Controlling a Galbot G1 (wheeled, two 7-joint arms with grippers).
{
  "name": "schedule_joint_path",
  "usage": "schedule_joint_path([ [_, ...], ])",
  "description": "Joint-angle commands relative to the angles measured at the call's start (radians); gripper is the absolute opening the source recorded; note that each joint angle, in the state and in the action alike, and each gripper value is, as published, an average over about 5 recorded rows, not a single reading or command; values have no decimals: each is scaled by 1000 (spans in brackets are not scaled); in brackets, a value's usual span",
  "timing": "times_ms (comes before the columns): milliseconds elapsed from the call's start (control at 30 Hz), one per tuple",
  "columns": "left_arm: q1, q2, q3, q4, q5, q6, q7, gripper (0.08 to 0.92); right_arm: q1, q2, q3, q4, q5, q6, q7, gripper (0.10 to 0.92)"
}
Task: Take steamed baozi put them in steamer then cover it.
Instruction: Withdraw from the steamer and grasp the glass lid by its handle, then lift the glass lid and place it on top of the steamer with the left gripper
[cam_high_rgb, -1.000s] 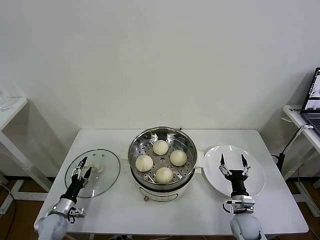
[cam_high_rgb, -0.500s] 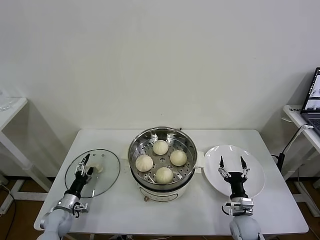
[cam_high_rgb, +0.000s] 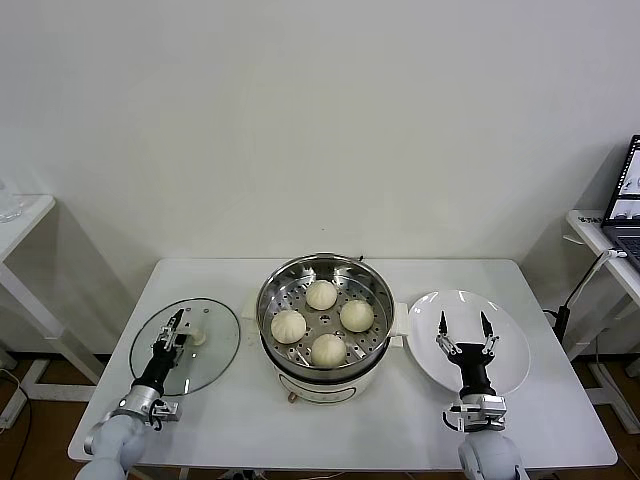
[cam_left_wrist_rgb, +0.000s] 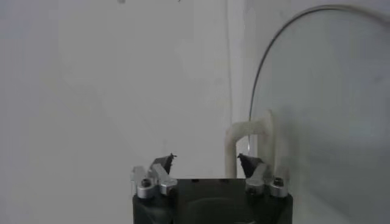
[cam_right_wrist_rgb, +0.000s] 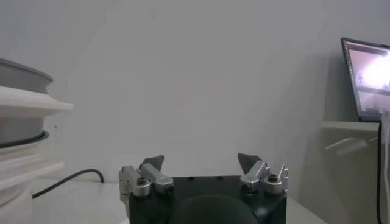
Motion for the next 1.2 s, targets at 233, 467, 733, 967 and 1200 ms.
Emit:
schedule_joint_path([
  [233, -17, -8, -1, 38, 1, 0, 5, 393, 0, 4, -1, 1, -7, 5, 0, 823],
  [467, -21, -5, -12, 29, -23, -13, 4, 206, -3, 7, -1, -3, -14, 14, -3, 823],
  [733, 50, 40, -73, -182, -160, 15, 45, 190, 0, 11, -2, -9, -20, 19, -4, 823],
  [967, 187, 77, -162, -550, -266, 128, 129, 190, 8, 15, -3, -15, -26, 18, -3, 823],
  [1200, 276, 77, -123, -863, -278, 266, 228, 190, 11, 18, 0, -17, -27, 18, -3, 823],
])
